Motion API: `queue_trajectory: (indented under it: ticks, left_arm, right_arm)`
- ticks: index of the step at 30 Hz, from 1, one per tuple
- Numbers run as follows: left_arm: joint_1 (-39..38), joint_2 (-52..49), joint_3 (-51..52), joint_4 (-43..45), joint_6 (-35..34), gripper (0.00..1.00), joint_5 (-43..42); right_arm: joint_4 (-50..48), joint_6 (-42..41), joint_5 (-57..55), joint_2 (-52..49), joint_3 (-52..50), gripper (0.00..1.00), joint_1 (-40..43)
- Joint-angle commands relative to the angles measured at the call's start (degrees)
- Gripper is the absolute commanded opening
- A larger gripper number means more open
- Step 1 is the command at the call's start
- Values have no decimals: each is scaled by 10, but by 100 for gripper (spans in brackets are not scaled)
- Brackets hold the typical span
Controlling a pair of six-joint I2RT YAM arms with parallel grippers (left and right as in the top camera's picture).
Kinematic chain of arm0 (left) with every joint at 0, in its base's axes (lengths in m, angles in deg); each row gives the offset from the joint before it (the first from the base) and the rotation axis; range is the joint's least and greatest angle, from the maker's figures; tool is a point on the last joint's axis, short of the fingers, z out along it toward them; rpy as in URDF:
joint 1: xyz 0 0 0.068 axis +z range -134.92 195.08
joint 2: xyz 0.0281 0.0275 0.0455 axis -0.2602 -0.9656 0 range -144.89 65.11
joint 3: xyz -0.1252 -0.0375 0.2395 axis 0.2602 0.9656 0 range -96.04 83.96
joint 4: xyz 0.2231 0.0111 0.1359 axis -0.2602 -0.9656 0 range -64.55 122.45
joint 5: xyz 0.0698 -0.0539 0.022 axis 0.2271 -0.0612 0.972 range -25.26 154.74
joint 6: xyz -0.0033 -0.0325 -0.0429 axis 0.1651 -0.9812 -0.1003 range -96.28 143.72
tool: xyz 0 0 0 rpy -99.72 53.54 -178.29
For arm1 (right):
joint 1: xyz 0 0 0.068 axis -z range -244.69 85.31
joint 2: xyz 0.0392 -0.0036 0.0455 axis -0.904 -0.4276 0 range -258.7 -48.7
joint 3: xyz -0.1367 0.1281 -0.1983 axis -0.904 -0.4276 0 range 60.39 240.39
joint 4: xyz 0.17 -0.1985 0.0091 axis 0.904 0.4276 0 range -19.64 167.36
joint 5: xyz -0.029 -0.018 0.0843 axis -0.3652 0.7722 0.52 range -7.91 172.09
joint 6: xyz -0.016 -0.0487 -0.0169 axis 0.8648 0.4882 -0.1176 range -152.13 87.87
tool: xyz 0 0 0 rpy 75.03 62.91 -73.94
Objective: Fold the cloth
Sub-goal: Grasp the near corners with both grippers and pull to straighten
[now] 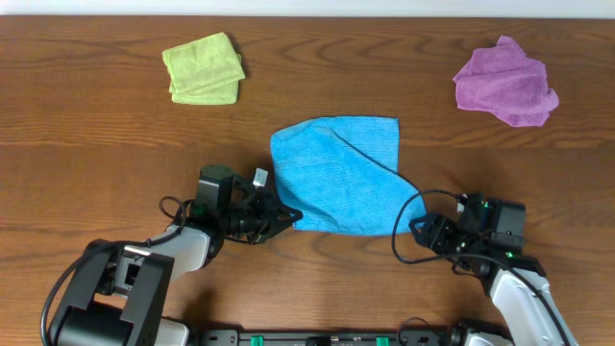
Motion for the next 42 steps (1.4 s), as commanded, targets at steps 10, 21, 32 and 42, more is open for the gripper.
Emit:
queue_trajectory:
  ticks: [10,21,32,42]
  left_arm:
    - [4,-5,1,0,14,6,-14]
    - [4,-5,1,0,14,6,-19]
    - [47,-5,1,0,56,6,-93]
    - [123,-5,1,-1,80,6,-196]
  right_arm:
    - [-106,-68,20,-88,-22,63,8]
    - [-168,-73,59,-157,-22,44,7]
    - [-163,-38,164,-136,-21,1,8]
    - [-29,-36,200,12,-21,1,8]
